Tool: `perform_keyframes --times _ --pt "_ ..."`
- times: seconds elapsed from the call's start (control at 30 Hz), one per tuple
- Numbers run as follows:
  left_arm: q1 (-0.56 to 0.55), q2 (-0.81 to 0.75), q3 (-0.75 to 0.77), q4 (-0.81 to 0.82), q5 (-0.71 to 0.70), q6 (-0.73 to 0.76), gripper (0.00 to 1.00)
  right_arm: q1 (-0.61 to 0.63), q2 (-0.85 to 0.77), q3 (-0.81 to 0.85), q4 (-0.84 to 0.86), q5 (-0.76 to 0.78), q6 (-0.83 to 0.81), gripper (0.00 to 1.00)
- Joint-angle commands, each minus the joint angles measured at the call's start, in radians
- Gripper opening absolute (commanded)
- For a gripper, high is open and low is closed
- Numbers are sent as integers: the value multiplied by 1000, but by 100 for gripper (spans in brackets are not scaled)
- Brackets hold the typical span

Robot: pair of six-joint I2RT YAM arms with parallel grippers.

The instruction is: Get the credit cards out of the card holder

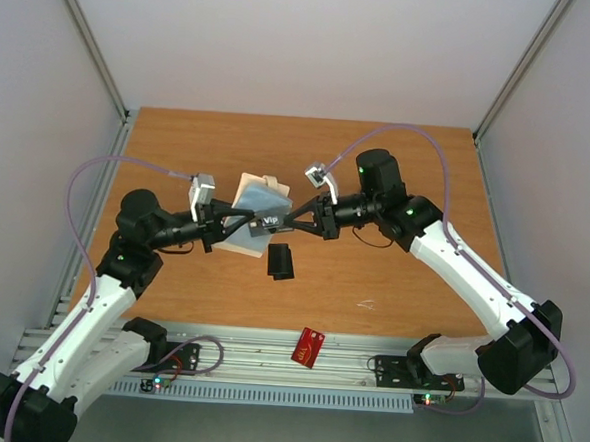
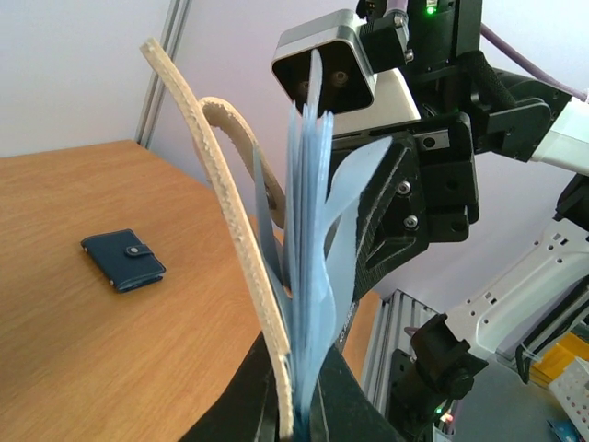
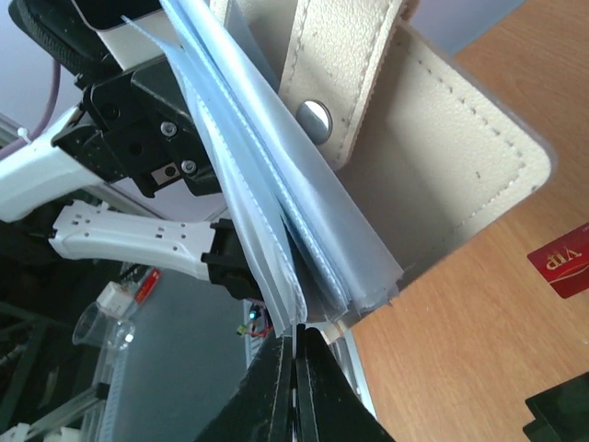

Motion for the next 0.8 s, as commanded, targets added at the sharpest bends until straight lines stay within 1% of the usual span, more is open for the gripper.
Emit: perform_keyframes --times 0.0,0.07,0.13,0.23,0.37,0.4,0.47,0.53,0.57,0.6,0.67,0.7,0.77 --pt "6 -16 -10 92 9 5 6 -7 -17 57 -166 2 -107 1" --pt "6 -15 -13 104 26 4 14 -8 -16 78 -212 11 -136 1" --pt "5 -15 -14 120 49 3 18 -8 -10 98 -235 -1 -150 1" --pt "5 -15 -14 131 78 1 18 -8 9 130 -255 -25 -160 1" --pt "5 -20 -16 130 87 -1 15 -7 37 158 -311 -32 -198 1" --pt "5 -20 -14 130 87 -1 17 -7 44 169 -337 -29 -216 1" --pt "5 -22 -13 129 87 -1 30 -7 56 195 -409 -14 -259 1" --pt "5 -20 -14 127 88 1 31 -7 59 215 -454 -8 -295 1" --pt "5 -19 -14 125 90 2 28 -7 58 220 -464 -9 -302 1" --pt "4 -19 -14 126 95 4 21 -7 56 226 -472 -10 -305 1" --pt "5 -19 -14 126 100 8 2 -7 57 241 -492 -2 -315 1" --pt "5 -21 -13 120 91 9 0 -9 57 248 -507 5 -324 1" --pt "4 -29 -14 89 40 9 0 -10 50 259 -541 32 -348 1"
